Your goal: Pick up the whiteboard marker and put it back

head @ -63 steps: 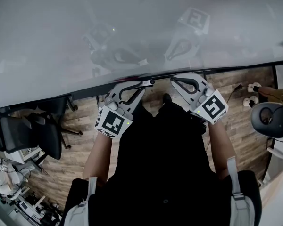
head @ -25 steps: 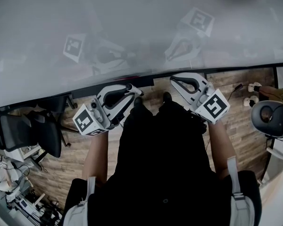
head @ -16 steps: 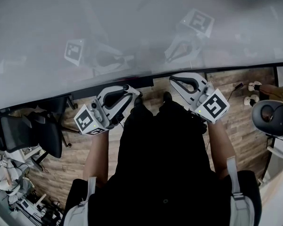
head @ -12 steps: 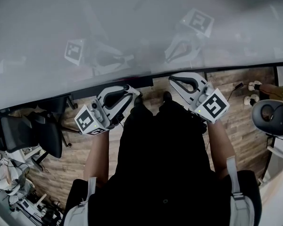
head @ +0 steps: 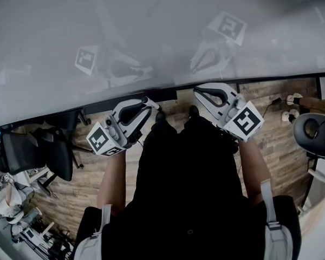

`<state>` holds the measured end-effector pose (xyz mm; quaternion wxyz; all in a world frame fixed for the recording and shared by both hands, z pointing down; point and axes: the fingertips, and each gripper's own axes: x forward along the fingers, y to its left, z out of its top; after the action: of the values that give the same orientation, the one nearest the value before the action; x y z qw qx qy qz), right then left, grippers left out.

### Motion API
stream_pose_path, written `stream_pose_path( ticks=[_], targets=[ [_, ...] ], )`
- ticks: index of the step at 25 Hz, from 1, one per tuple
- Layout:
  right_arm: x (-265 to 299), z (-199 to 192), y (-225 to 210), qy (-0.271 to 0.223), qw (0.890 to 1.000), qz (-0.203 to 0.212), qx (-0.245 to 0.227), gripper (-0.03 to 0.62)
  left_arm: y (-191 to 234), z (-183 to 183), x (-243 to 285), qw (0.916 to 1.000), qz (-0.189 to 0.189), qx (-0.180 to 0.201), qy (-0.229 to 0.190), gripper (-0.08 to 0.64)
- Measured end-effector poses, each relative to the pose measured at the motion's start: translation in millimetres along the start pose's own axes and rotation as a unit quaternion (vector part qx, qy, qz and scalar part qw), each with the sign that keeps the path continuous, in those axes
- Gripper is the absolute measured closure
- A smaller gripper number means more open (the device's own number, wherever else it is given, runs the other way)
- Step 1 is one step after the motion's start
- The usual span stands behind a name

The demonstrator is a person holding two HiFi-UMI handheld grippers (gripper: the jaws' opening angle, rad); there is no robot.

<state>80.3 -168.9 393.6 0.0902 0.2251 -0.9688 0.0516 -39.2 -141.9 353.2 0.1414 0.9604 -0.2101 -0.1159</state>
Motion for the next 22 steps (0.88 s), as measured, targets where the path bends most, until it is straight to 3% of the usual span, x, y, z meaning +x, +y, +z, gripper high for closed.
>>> stream_pose_path(
  ticks=[13, 22],
  targets=[
    [0, 1, 6, 0.010, 1.000, 0.011, -0.008, 0.572, 8, -7, -1, 0.9950, 0.044, 0.059, 0.068, 0.499],
    [-3, -4, 10, 0.013, 1.000, 0.013, -0.008, 0.572, 5, -37, 1, 0.9731, 0.050, 0.150, 0.167, 0.500]
  ],
)
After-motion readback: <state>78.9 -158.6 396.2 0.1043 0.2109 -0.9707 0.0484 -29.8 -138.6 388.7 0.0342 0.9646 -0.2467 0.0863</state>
